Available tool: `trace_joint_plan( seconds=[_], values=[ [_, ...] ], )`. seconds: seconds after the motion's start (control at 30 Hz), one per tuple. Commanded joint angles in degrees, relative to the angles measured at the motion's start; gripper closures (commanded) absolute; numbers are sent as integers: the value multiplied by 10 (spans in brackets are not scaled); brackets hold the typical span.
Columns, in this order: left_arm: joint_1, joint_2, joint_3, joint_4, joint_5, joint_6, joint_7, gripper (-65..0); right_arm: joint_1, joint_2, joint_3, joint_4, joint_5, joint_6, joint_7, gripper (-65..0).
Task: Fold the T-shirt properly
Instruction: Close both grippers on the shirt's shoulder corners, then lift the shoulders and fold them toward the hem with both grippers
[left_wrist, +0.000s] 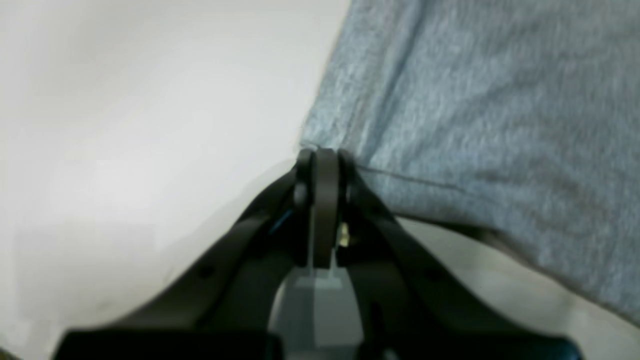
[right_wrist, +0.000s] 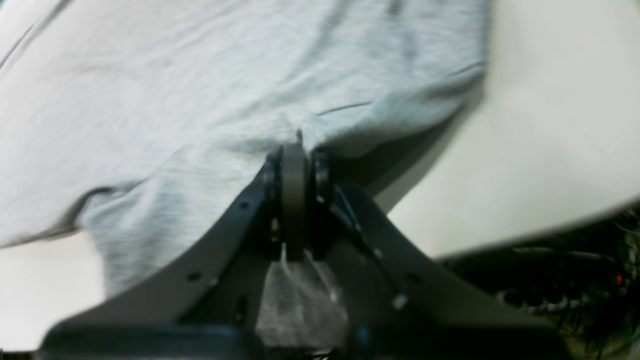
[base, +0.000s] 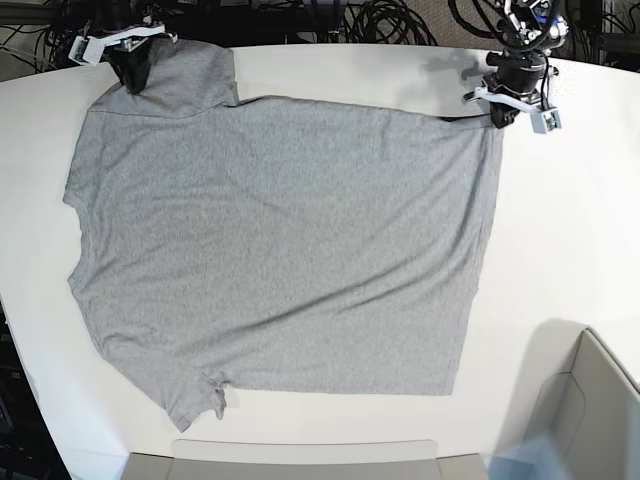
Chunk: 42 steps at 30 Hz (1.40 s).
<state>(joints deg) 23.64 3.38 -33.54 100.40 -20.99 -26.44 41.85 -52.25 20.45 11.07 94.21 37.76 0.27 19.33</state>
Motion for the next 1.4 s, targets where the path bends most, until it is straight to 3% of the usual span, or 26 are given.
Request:
trace_joint_plan(
  seconds=[0.0,0.33,0.47,0.67,0.87,1.07,1.17,1.37],
  values=[
    [-4,1,-2,23,-9,-3,-12,0,-5,14,5,12,5,1,16,0],
    [-7,30,-39,77,-9,0,-11,0,15,41,5,28,5,1,11,0],
    [-7,25,-61,80,-9,-2,-10,0,16,35,22,69,5,1,-50,0],
    [-5,24,-74,83,-8,-3,-7,0,39,-14,80,118,2,1,-128,0],
    [-44,-15,-70,80,-5,-3,63,0,87,-48,131,159,1,2,-225,0],
    [-105,-17,-72,80,-3,2,107,0,136,-46,146,155,-1,3,-283,0],
    [-137,-17,-71,75,-3,4,126,0,167,-45,150,155,-1,33,-322,0],
    [-203,-17,-67,15,-3,66,136,0,259,-55,166,114,-80,83,-393,0]
  ],
)
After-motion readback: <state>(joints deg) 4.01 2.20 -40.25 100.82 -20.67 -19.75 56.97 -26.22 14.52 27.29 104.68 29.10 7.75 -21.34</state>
